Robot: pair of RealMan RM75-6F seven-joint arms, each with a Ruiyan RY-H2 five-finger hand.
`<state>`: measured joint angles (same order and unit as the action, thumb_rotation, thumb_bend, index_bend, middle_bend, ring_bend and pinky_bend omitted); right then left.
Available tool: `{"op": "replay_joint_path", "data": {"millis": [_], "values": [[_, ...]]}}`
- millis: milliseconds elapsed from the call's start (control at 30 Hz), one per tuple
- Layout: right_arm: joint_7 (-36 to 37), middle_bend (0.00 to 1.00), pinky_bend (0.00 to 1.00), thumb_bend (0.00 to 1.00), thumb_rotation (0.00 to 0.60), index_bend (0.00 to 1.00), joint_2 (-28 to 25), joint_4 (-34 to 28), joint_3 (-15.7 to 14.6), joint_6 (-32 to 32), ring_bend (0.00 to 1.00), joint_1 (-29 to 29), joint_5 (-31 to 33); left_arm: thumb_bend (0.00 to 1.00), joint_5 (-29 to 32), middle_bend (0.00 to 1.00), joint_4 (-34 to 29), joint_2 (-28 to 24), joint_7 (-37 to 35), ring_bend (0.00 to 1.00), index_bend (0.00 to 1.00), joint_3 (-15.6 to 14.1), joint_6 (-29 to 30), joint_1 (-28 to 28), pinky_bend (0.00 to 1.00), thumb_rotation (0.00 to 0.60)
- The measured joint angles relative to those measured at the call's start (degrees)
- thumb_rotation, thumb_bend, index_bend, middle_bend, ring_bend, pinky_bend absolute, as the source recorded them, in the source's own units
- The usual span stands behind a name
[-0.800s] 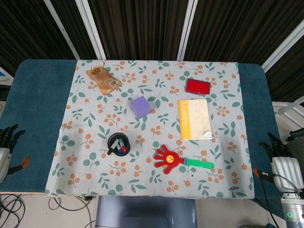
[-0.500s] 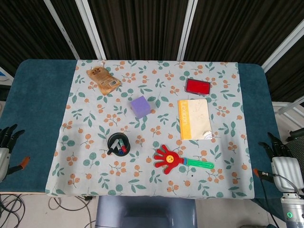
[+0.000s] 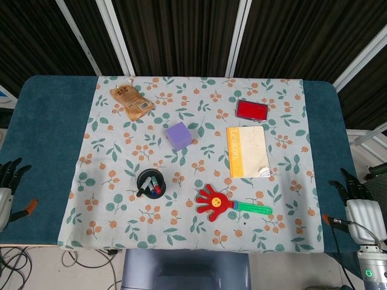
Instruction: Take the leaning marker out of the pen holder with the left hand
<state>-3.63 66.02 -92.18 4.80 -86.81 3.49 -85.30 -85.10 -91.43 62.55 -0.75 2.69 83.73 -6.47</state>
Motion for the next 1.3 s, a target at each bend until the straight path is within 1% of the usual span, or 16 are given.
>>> {"op": "replay_joint_path", "data": {"millis": [200,367,467,567,733,900,1067,1200,1300], "values": [[0.05,0.03,0.19,0.05,0.6,0.24,-0.01,-0.11,0.05,0.1,0.09,0.01,0.18,0.23,-1.55,0.02,0.95,0.79,-0.76,0.0,0.15,-0.09,-0.42,-0.85,0.0,0.6],[-0.07,0.03,0.19,0.05,0.6,0.24,-0.02,-0.29,0.13,0.05,0.09,-0.05,0.39,0.23,-4.86,0.03,2.05,0.89,-5.85,0.0,0.18,-0.81,-1.76,-2.52,0.0,0.6],[-0.1,0.03,0.19,0.05,0.6,0.24,0.01,-0.28,0.12,0.13,0.09,-0.04,0.43,0.23,-7.6,0.04,2.58,1.11,-9.27,0.0,0.19,-0.91,-3.05,-4.79,0.0,0.6],[-0.16,0.03,0.19,0.05,0.6,0.24,0.02,-0.3,0.11,0.14,0.09,-0.04,0.43,0.23,-9.4,0.04,2.84,2.21,-9.3,0.0,0.22,-0.69,-4.69,-7.44,0.0,0.6],[-0.25,0.03,0.19,0.05,0.6,0.24,-0.02,-0.43,0.17,0.19,0.09,-0.11,0.76,0.23,-12.89,0.06,3.18,5.85,-9.55,0.0,0.29,-0.4,-7.95,-12.29,0.0,0.6],[-0.33,0.03,0.19,0.05,0.6,0.24,-0.01,-0.45,0.21,0.2,0.09,-0.19,1.0,0.24,-14.97,0.06,4.94,11.19,-8.44,0.0,0.32,-0.42,-9.94,-15.36,0.0,0.6],[-0.31,0.03,0.19,0.05,0.6,0.24,-0.07,-0.5,0.22,0.24,0.09,-0.26,1.19,0.24,-15.72,0.06,6.47,15.11,-7.2,0.0,0.33,-1.13,-11.61,-17.19,0.0,0.6],[-0.36,0.03,0.19,0.05,0.6,0.24,-0.08,-0.51,0.21,0.3,0.09,-0.25,1.21,0.3,-15.65,0.06,7.93,17.97,-6.31,0.0,0.34,-1.62,-12.05,-17.85,0.0,0.6],[-0.31,0.03,0.19,0.05,0.6,0.24,-0.11,-0.55,0.25,0.34,0.09,-0.26,1.31,0.31,-15.41,0.06,9.2,20.0,-5.88,0.0,0.36,-1.91,-12.61,-18.61,0.0,0.6]]}}
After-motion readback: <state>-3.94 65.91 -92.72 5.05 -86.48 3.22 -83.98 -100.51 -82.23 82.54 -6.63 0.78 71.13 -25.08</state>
